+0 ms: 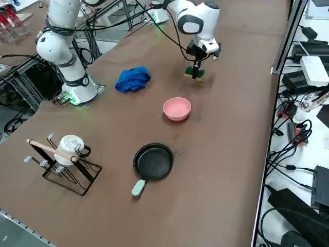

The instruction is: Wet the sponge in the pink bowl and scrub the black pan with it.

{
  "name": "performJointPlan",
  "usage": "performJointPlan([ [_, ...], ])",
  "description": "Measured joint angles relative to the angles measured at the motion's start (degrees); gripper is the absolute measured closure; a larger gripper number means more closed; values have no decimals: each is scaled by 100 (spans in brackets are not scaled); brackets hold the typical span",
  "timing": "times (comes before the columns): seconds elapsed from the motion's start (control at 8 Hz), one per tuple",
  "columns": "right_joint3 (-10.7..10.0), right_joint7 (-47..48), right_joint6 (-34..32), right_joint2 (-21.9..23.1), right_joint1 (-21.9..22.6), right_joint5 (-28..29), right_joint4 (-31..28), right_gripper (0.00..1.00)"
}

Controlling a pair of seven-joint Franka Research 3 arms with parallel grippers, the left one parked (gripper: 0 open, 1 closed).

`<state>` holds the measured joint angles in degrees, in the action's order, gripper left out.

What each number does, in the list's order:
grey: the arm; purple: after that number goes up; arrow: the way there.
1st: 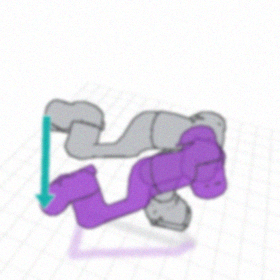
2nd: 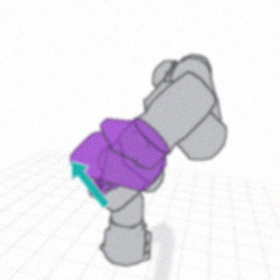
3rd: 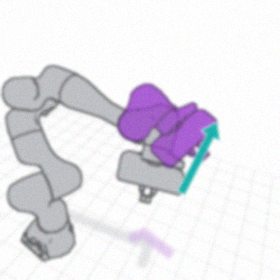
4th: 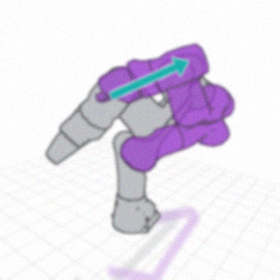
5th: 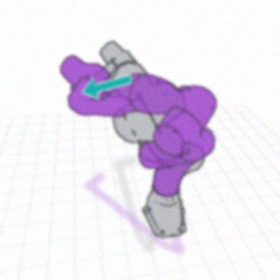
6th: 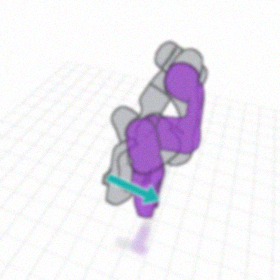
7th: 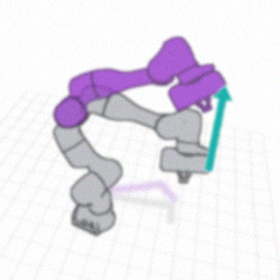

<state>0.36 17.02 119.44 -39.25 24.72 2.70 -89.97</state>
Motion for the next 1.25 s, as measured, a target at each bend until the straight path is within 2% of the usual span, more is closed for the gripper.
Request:
performJointPlan([
  [0.38,-28,12,106,-165,18,-285,-5,74],
  [0.75,-34,16,243,-303,23,-323,-6,67],
  [0.88,-36,17,260,-324,24,-323,-6,58],
  [1.25,-38,18,276,-328,25,-323,-3,5],
])
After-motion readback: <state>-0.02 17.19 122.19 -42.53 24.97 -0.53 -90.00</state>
